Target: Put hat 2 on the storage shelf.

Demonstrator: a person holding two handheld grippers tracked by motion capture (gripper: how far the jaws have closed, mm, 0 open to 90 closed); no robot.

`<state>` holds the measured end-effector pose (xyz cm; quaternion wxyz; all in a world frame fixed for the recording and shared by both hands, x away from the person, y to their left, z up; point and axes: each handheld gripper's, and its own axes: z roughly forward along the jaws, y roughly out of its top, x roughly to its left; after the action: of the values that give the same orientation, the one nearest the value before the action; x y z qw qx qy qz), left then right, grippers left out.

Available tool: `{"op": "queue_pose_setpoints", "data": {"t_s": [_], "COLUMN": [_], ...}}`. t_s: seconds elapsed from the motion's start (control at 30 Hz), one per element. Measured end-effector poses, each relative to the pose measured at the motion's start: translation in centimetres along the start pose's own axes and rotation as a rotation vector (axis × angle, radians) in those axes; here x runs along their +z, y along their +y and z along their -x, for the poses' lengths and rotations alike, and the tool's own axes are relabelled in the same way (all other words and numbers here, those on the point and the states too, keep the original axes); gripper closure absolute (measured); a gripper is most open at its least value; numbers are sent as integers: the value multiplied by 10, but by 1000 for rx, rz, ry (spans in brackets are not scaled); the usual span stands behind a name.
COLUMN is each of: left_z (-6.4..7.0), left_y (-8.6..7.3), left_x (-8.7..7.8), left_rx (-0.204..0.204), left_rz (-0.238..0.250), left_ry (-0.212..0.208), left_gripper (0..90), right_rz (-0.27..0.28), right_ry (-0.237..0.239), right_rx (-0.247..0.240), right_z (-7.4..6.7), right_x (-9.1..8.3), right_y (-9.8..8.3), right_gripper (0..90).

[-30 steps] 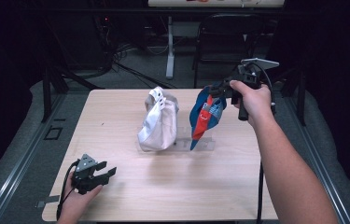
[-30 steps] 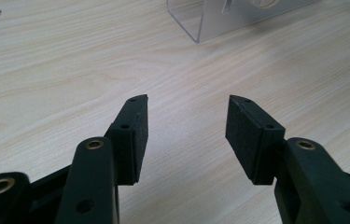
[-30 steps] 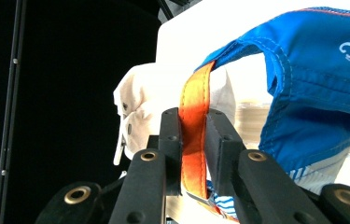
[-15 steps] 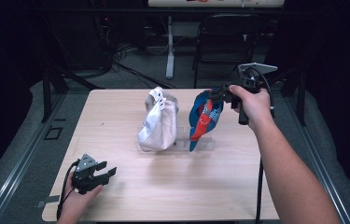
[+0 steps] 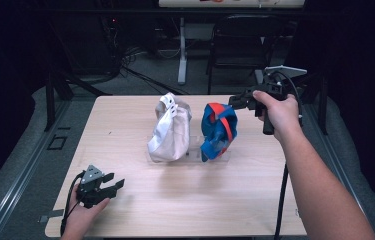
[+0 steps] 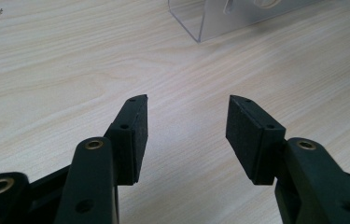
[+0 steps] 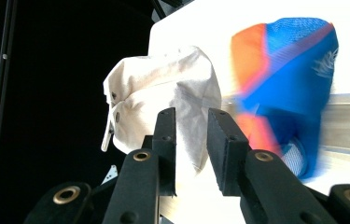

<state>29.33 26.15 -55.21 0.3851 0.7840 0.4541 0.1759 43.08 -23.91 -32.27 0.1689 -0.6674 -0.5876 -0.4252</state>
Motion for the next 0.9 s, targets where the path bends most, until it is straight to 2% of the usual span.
{"op": "queue_pose_setpoints", "data": {"t_s": [0.23, 0.27, 0.37, 0.5, 0.73, 0.9], "left_z": [0, 0, 0, 0, 0, 0], "left_y": [0, 0, 0, 0, -1, -1], "left_x": [0, 0, -1, -1, 0, 1], "left_rx": [2, 1, -3, -5, -12, -6], "left_rz": [-1, -1, -10, 4, 1, -1], "left_ry": [1, 1, -2, 2, 2, 4], "left_gripper": [493, 492, 491, 490, 487, 483], "right_rz": [7, 13, 7, 4, -18, -5], "right_ry": [-19, -35, -48, -48, -41, -43], "right_rx": [-36, -44, -61, -74, -86, -106], "right_z": [-6, -8, -8, -7, 8, 19], "right_x": [-10, -12, -13, -14, -10, -7], "right_y": [-5, -7, -9, -15, -34, -52], "right_gripper": [720, 706, 693, 648, 572, 526]}}
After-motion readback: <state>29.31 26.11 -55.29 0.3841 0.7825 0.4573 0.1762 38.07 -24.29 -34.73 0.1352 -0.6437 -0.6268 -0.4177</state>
